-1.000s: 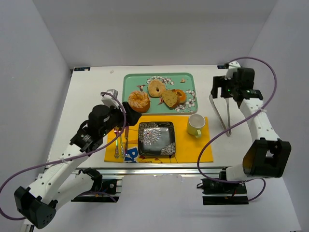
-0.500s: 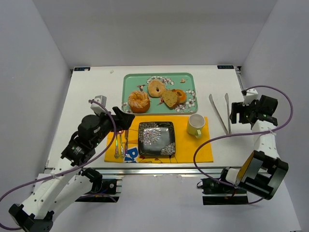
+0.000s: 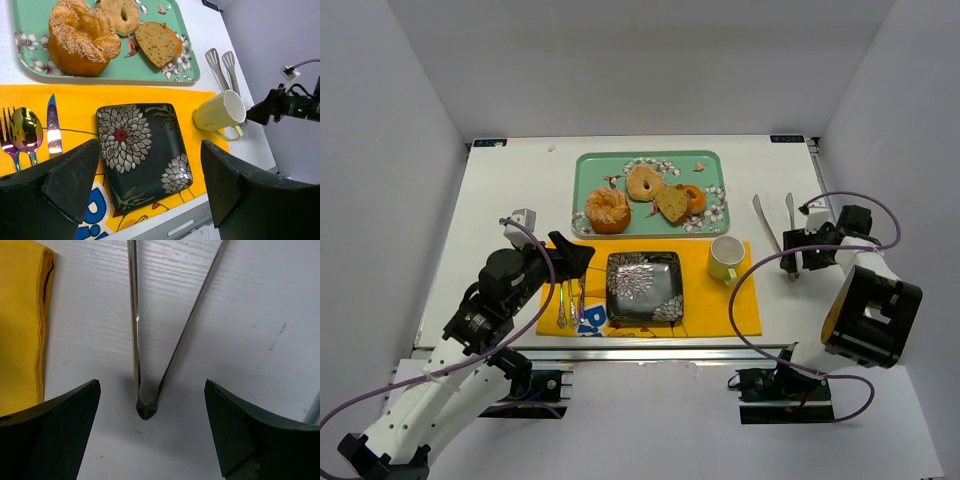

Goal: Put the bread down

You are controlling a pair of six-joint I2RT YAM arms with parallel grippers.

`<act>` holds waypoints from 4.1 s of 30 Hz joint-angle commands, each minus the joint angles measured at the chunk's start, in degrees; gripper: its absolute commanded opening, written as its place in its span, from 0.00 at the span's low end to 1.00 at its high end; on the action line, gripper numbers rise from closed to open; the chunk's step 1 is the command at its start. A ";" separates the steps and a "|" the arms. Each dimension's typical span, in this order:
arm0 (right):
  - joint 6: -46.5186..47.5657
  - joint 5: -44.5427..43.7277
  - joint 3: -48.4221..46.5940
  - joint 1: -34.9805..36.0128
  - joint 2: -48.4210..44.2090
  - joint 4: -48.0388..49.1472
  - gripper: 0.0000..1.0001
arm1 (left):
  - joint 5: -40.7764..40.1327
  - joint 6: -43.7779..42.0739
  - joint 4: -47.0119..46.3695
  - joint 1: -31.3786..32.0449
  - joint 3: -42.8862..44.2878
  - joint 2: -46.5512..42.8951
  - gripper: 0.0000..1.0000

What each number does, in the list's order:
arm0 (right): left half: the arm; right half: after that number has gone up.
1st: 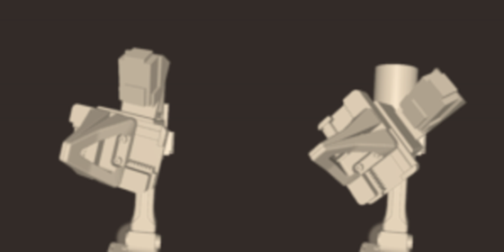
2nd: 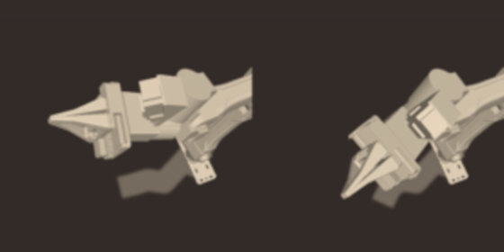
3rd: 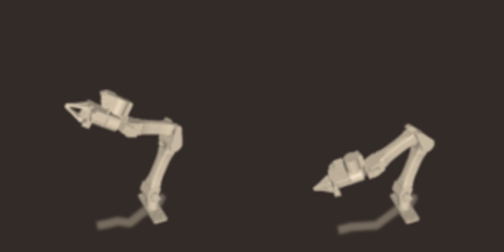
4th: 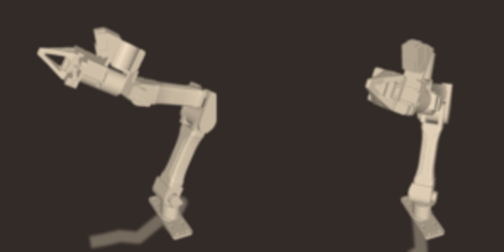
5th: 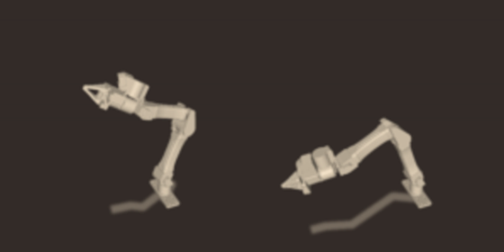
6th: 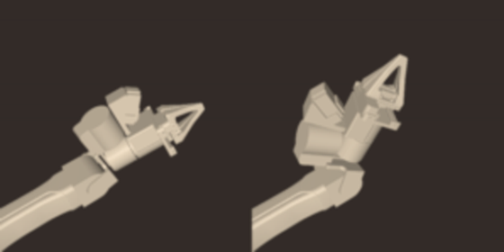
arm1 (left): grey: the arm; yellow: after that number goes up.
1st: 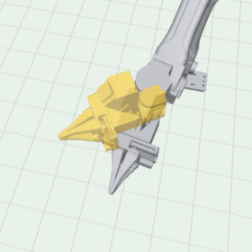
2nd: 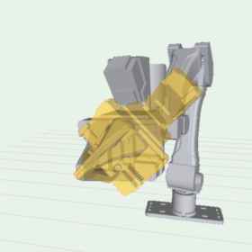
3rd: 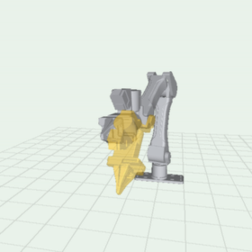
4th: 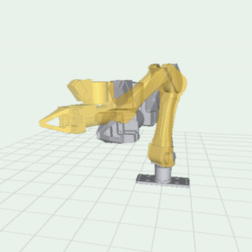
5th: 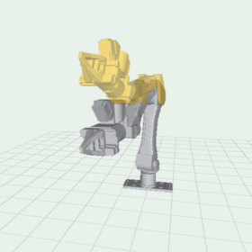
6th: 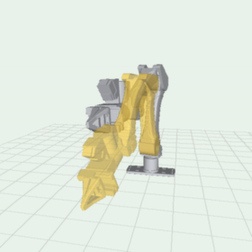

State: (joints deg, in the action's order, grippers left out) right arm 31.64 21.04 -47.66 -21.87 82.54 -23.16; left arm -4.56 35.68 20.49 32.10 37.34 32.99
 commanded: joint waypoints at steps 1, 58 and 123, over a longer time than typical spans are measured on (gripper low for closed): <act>-0.96 -0.73 -1.47 2.87 2.79 3.47 0.89 | -1.24 0.53 1.30 0.16 -0.08 -0.56 0.91; -13.62 11.40 -36.98 29.33 17.65 -1.28 0.48 | -3.53 2.29 2.18 0.16 4.76 1.81 0.91; -6.85 24.23 -19.08 45.68 -8.01 -23.43 0.14 | -5.46 1.94 2.54 0.16 4.93 -1.00 0.91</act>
State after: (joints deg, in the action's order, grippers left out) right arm 23.62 43.53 -71.70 22.24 76.79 -43.77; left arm -9.06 38.35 22.55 32.10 40.84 32.29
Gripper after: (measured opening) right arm 0.250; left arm 0.908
